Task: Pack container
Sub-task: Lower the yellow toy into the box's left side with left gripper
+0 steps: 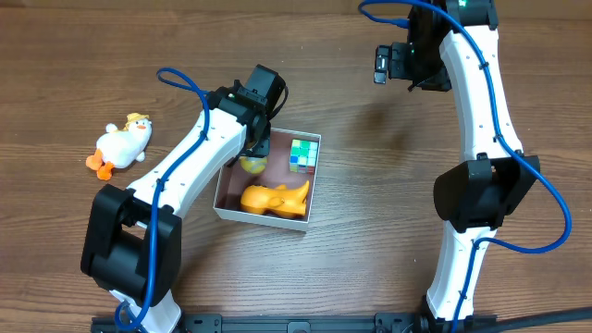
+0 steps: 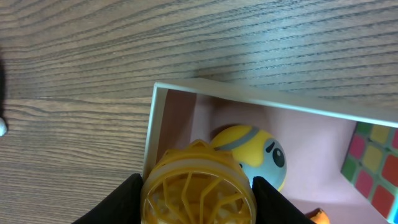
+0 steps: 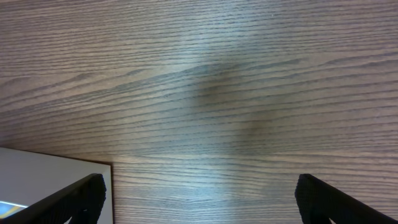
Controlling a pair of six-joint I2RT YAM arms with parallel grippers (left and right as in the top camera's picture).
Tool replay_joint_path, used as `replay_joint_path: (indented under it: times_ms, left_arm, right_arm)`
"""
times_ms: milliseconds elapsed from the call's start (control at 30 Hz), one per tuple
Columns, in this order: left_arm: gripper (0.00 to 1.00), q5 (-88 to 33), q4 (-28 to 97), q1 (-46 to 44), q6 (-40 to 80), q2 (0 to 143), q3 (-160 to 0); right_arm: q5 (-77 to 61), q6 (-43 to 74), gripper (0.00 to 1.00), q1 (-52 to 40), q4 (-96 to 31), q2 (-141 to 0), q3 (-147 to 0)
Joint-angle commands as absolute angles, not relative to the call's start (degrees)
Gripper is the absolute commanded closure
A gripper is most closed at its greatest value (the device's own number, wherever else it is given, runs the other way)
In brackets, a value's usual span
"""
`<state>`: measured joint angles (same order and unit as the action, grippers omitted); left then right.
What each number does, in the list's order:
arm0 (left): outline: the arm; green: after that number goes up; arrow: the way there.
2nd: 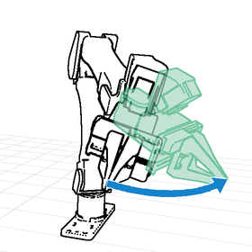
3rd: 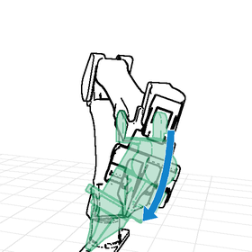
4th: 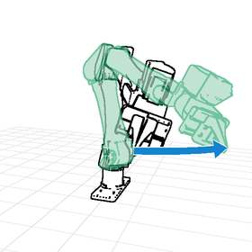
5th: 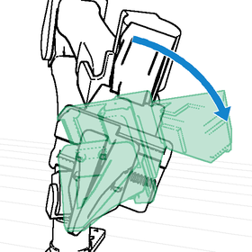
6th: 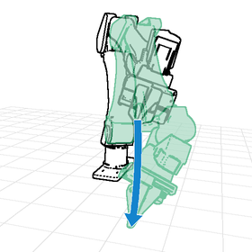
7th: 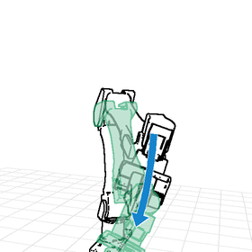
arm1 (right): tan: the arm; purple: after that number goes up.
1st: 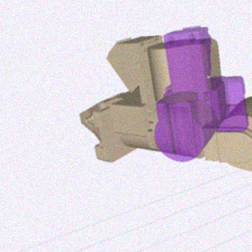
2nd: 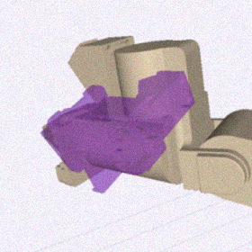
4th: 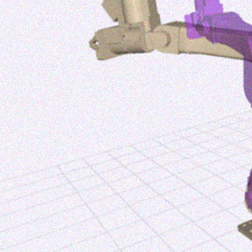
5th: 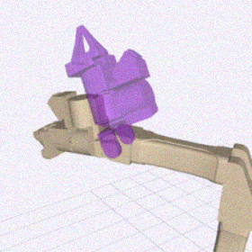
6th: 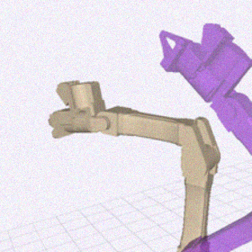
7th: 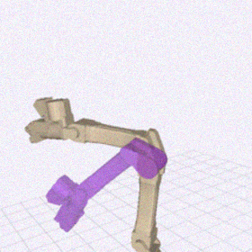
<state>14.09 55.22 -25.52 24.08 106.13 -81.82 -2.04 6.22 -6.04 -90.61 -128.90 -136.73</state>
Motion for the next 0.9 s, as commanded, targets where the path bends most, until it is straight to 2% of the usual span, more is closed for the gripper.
replay_joint_path:
  times_ms: [0, 333, 467, 867]
  left_arm:
    - [0.76, 12.4, 55.8, -25.1, 25.3, 109.4, -77.8]
    - [0.77, 12.0, 55.2, -25.1, 25.3, 109.4, -77.9]
    - [0.81, 11.7, 55.5, -25.1, 25.3, 109.4, -78.4]
    - [0.81, 10.4, 60.7, -25.2, 25.3, 109.4, -88.1]
  right_arm:
    - [-1.3, 6.7, 0.0, -6.1, -90.3, -128.4, -138.0]
    - [-1.3, 6.7, 0.0, -6.1, -90.3, -128.4, -138.0]
    - [-1.3, 6.7, 0.0, -6.1, -90.3, -128.4, -138.0]
    - [-1.3, 6.7, 0.0, -6.1, -90.3, -128.4, -138.0]
